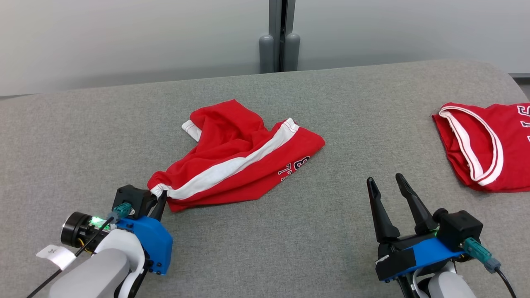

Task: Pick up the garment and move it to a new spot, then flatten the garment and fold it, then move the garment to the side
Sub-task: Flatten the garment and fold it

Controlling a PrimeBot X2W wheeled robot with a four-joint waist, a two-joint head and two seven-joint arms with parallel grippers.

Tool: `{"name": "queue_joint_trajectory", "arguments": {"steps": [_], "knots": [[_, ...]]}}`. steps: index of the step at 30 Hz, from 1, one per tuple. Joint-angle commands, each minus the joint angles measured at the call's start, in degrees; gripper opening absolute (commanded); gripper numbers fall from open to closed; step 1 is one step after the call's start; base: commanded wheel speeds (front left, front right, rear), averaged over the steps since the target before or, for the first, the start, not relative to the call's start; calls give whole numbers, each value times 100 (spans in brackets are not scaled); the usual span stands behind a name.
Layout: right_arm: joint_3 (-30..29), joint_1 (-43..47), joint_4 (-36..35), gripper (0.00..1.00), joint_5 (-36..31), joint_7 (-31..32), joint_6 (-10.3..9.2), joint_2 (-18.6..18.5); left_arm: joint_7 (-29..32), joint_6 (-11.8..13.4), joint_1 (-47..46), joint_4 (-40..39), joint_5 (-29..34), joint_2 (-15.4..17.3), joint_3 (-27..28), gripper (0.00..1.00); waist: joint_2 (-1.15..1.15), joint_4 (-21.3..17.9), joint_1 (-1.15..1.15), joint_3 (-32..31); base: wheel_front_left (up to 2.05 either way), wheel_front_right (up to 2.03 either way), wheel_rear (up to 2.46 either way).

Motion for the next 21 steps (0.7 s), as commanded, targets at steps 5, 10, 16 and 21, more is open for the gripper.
{"name": "queue_joint_trajectory", "arguments": {"steps": [5,10,16,21], "knots": [[-12,71,13,100,-64,-26,0,-6,-422,43,167,195,-164,-209,188,0,-1,-47,1,-49,0,0,0],[-52,111,19,100,-77,-26,0,-6,-731,65,284,272,-283,-373,405,100,-1,-31,1,-88,0,0,0],[-102,160,8,100,-99,-26,0,-6,-889,-3,551,63,-484,-498,688,100,-1,58,1,-173,0,0,0],[-170,225,-11,100,-108,-26,0,-6,-956,221,781,-424,-256,-536,1410,100,-1,215,1,-214,0,0,0]]}}
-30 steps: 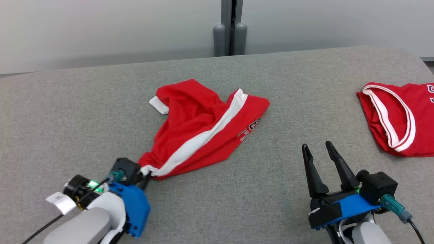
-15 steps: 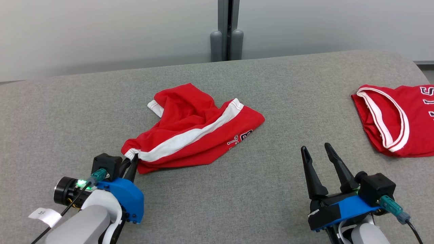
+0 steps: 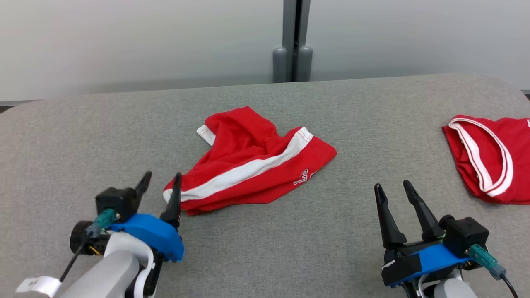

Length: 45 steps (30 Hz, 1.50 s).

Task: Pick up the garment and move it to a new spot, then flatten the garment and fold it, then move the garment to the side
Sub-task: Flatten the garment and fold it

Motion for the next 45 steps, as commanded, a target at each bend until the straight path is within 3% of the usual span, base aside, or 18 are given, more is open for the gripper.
{"name": "queue_joint_trajectory", "arguments": {"steps": [1,6,11,16,27,34,38,45], "knots": [[-17,66,-19,100,-14,-27,0,-6,-28,63,139,-230,202,-33,358,100,0,60,0,11,0,0,0],[-74,54,-22,100,-23,-27,0,-7,-31,-19,777,-975,1022,-241,1661,100,0,194,0,-12,0,0,0],[-93,83,-27,100,-11,-27,0,-6,-31,-351,1356,-1325,1842,-563,2675,100,0,272,0,-57,0,0,0],[-91,123,-13,100,4,-20,0,-6,-32,-776,1672,-1317,2441,-867,3316,100,0,300,0,-107,0,0,0],[-90,-161,-29,100,-105,239,0,-5,-33,-1324,1751,-845,3072,-1268,3834,100,0,320,0,6,0,0,0],[-102,-1233,321,100,-146,1620,0,-61,-33,-1519,1505,-801,3311,-1448,3986,100,0,483,0,338,0,0,0],[-92,-2000,738,100,-233,2453,0,-270,-33,-1621,1313,-834,3439,-1553,4010,100,0,670,0,617,0,0,0],[-1,-3097,1739,100,-27,3117,0,-513,-33,-1767,996,-884,3617,-1718,3981,100,0,1007,0,1077,0,0,0]]}}
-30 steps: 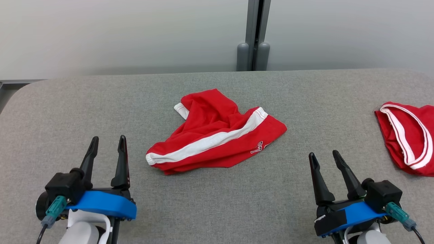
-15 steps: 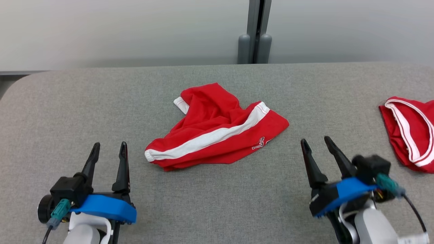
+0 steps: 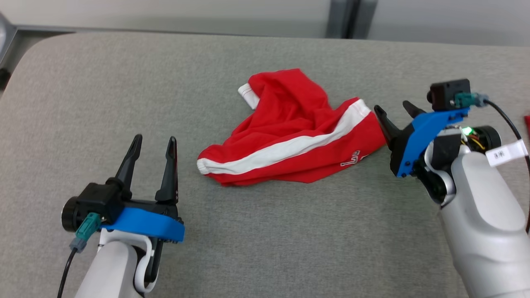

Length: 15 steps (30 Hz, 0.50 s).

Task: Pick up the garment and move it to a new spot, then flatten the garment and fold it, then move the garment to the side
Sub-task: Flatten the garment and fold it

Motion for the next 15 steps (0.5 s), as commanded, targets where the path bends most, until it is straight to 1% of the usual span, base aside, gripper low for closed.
{"name": "queue_joint_trajectory", "arguments": {"steps": [1,5,9,14,15], "knots": [[67,-193,134,100,54,54,0,-32,-22,-14,-147,-34,50,-32,19,100,0,233,-1,241,0,0,0],[246,-645,675,100,84,210,0,-162,-23,-70,-259,-91,153,-142,43,100,0,420,-1,451,0,0,0],[383,-950,1195,100,-17,159,0,-240,-23,-138,-377,-102,233,-289,64,100,0,589,-1,579,0,0,0],[517,-1080,1498,100,-17,56,0,-263,-23,-180,-399,-128,291,-336,108,100,0,641,-1,606,0,0,0],[550,-1100,1564,95,5,28,0,-256,-23,-190,-398,-139,300,-338,126,100,0,644,-1,609,0,0,0]]}}
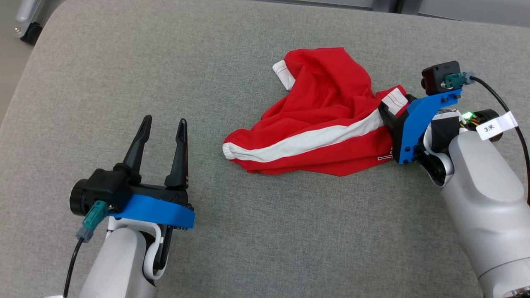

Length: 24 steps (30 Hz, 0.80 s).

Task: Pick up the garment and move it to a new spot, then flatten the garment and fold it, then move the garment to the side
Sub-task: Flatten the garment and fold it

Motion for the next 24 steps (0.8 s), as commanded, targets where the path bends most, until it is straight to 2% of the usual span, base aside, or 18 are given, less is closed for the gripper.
{"name": "queue_joint_trajectory", "arguments": {"steps": [1,2,3,8,13,19,24], "knots": [[60,-71,97,80,28,-36,0,-25,-22,-41,-80,-36,32,-4,36,100,0,3,-1,1,0,0,0],[102,-94,133,28,36,-88,0,-29,-22,-37,-74,-44,48,-5,53,100,0,5,-1,2,0,0,0],[145,-121,164,0,50,-160,0,-33,-22,-44,-67,-52,65,-6,73,100,0,2,-1,-1,0,0,0],[196,-66,164,0,146,-604,0,-114,-22,-62,32,-58,112,-12,150,100,0,-63,-1,-109,0,0,0],[-61,408,-215,0,281,-1289,0,-126,-22,-78,175,-43,140,15,271,100,0,-215,-1,-328,0,0,0],[-403,1574,-1278,0,459,-1986,0,67,-21,-88,400,-20,161,74,407,100,0,-492,-1,-602,0,0,0],[-630,2692,-2364,0,372,-2345,0,387,-22,-89,548,-65,174,147,560,100,0,-776,-1,-719,0,0,0]]}}
